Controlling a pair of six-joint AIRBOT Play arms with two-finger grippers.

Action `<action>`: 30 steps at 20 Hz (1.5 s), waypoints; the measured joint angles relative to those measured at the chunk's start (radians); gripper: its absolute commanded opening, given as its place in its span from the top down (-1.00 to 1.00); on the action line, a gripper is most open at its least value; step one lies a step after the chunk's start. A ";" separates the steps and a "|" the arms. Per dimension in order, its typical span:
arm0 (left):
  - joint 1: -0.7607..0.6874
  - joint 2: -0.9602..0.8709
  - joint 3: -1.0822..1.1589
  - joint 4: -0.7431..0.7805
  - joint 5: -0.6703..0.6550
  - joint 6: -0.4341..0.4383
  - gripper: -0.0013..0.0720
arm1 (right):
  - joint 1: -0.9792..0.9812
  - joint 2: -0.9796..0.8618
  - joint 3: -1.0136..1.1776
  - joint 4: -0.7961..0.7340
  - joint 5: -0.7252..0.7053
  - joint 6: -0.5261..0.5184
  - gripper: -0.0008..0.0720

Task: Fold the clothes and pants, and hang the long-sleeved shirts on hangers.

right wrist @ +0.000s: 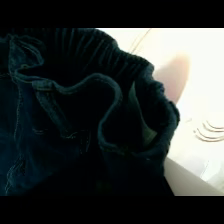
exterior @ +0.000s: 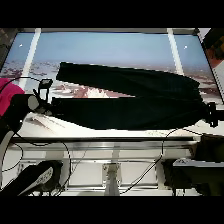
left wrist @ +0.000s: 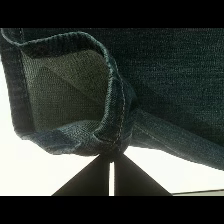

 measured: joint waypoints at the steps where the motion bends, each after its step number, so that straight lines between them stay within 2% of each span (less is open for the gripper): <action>1: 0.000 0.000 0.000 0.000 0.000 0.000 0.93 | 0.004 0.000 0.000 -0.003 -0.002 0.000 0.02; 8: 0.000 0.000 0.000 0.000 0.001 0.000 0.93 | 0.014 0.000 0.000 -0.027 -0.010 -0.001 0.04; 10: 0.000 0.000 0.000 0.000 0.002 0.000 0.93 | 0.014 0.000 0.001 -0.032 -0.004 -0.001 0.84; 13: 0.000 -0.001 0.000 0.000 0.013 0.000 0.93 | 0.014 0.000 0.002 -0.049 0.023 -0.008 0.86; 19: 0.019 0.020 0.000 0.037 0.113 -0.003 0.94 | -0.028 0.093 0.002 -0.142 0.179 -0.125 0.87; 23: 0.056 0.127 0.000 0.052 0.132 -0.008 0.94 | -0.156 0.252 0.002 -0.163 0.222 -0.179 0.86; 30: 0.074 0.380 0.000 0.058 0.143 -0.008 0.94 | -0.225 0.429 0.002 -0.163 0.256 -0.159 0.86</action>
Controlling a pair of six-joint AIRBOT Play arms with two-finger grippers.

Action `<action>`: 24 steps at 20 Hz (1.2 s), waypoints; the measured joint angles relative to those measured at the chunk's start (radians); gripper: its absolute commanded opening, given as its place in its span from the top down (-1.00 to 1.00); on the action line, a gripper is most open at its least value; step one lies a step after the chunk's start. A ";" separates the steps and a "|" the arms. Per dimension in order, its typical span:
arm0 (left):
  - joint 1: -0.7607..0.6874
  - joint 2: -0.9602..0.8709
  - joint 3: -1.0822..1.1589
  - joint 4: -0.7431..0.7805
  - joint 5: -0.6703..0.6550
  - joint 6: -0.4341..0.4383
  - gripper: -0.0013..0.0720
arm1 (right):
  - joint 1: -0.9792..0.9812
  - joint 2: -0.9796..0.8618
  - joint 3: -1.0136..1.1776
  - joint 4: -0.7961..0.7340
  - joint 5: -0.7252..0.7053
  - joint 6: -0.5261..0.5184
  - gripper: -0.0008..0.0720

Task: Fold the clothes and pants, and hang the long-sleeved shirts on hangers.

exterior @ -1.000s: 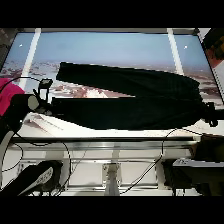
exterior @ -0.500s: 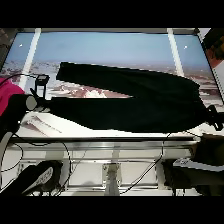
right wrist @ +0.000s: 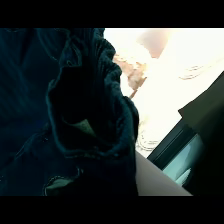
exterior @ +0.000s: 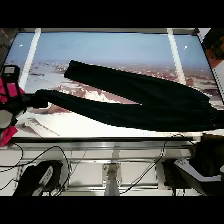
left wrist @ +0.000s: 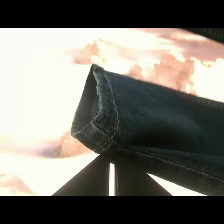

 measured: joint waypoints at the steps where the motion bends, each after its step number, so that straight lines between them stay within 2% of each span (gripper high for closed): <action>1: 0.000 0.022 0.000 0.000 0.012 0.000 0.95 | 0.006 0.019 0.000 0.000 0.004 0.008 0.86; 3: -0.002 0.035 0.000 0.000 0.059 0.000 0.94 | 0.021 0.048 0.000 0.002 0.011 0.024 0.86; 6: -0.003 -0.030 0.011 0.000 0.210 0.002 0.94 | 0.034 0.069 0.000 0.023 -0.008 0.071 0.86; 8: -0.004 -0.134 0.049 -0.014 0.320 0.005 0.94 | 0.038 0.066 0.000 0.056 -0.054 0.127 0.86; 13: -0.004 -0.463 0.223 -0.068 0.498 0.004 0.94 | 0.042 -0.005 0.000 0.147 -0.177 0.287 0.86; 18: -0.012 -0.745 0.411 -0.102 0.571 -0.017 0.95 | 0.091 -0.089 0.000 0.179 -0.275 0.452 0.87; 24: -0.041 -0.914 0.515 -0.137 0.663 -0.031 0.95 | 0.210 -0.163 0.015 0.188 -0.443 0.626 0.87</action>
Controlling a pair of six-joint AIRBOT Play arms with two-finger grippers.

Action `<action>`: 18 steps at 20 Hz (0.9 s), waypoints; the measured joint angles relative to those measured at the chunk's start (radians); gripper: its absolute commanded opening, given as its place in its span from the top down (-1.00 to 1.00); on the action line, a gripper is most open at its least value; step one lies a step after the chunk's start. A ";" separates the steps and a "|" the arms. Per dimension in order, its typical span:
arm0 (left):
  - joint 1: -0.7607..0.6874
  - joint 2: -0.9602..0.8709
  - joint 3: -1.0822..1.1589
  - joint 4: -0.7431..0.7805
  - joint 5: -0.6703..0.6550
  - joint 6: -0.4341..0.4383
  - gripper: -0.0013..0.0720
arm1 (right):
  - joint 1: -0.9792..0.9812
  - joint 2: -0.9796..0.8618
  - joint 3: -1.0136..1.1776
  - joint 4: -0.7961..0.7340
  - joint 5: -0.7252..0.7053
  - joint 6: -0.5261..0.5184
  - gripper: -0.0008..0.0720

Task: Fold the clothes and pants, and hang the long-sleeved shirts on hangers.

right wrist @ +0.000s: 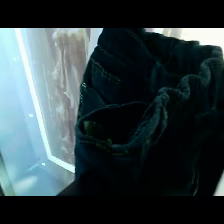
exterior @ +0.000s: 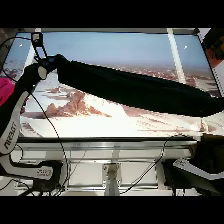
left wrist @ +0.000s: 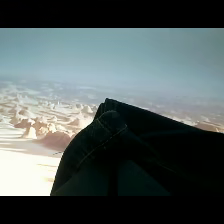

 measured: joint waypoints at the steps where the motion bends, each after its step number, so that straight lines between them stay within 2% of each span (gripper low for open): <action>1: -0.003 -0.016 0.005 -0.016 0.016 0.000 0.95 | 0.023 -0.017 0.008 0.001 -0.024 0.034 0.87; 8: -0.007 -0.116 0.059 -0.074 0.060 -0.038 0.95 | 0.131 -0.131 0.089 -0.037 -0.110 0.239 0.87; 12: -0.004 -0.153 0.092 -0.080 0.064 -0.063 0.95 | 0.145 -0.188 0.109 -0.060 -0.113 0.277 0.87; 18: 0.002 -0.172 0.105 -0.084 0.064 -0.084 0.95 | 0.150 -0.235 0.129 -0.064 -0.129 0.278 0.86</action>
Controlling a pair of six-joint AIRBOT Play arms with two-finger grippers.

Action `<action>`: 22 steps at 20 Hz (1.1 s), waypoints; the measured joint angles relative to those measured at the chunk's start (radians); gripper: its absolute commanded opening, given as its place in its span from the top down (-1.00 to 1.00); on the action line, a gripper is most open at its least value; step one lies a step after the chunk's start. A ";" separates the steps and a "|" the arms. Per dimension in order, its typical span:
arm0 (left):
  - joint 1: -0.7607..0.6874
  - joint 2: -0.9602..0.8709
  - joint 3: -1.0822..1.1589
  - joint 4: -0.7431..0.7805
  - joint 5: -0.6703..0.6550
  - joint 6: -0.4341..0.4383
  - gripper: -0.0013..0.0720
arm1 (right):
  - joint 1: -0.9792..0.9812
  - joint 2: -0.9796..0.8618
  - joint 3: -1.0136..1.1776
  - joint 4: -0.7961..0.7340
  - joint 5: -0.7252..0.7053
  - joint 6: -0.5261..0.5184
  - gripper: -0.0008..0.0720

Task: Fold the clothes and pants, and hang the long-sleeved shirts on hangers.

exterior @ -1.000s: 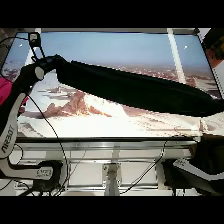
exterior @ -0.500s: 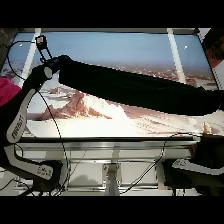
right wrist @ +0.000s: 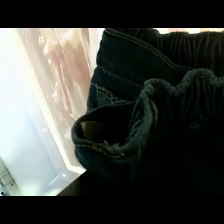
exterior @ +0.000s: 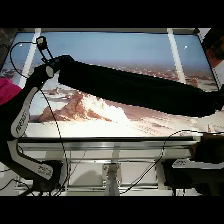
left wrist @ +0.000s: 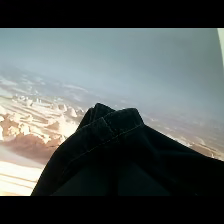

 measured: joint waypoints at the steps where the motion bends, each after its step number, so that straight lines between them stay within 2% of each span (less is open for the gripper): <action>1: 0.000 -0.001 0.001 0.000 -0.002 -0.002 0.95 | 0.000 -0.003 0.012 0.003 -0.003 -0.006 0.86; 6: -0.008 -0.002 0.002 0.000 -0.013 -0.011 0.95 | 0.001 -0.008 0.082 0.009 0.011 -0.053 0.86; 9: -0.026 -0.002 0.003 0.000 -0.016 -0.013 0.95 | 0.009 -0.008 0.118 0.011 0.023 -0.048 0.87; 11: -0.037 -0.011 0.017 0.000 -0.027 -0.045 0.95 | 0.013 -0.011 0.132 -0.004 0.028 0.025 0.87; 14: -0.040 -0.068 0.092 0.000 -0.047 -0.142 0.94 | 0.020 -0.028 0.142 -0.042 0.035 0.173 0.86; 15: -0.040 -0.099 0.131 0.000 -0.047 -0.172 0.94 | 0.024 -0.036 0.143 -0.046 0.022 0.206 0.74; 16: -0.042 -0.136 0.179 0.000 -0.047 -0.203 0.88 | 0.031 -0.047 0.145 -0.045 -0.002 0.234 0.00; 17: -0.043 -0.172 0.225 0.000 -0.046 -0.234 0.63 | 0.040 -0.056 0.147 -0.042 -0.040 0.248 -0.84; 18: -0.044 -0.211 0.275 -0.001 -0.037 -0.270 0.29 | 0.053 -0.067 0.153 -0.030 -0.093 0.251 -0.88; 19: -0.044 -0.245 0.319 0.000 -0.030 -0.311 0.06 | 0.066 -0.079 0.164 -0.021 -0.137 0.240 -0.88; 22: -0.038 -0.335 0.430 -0.001 0.000 -0.458 -0.02 | 0.098 -0.127 0.232 -0.002 -0.213 0.198 -0.88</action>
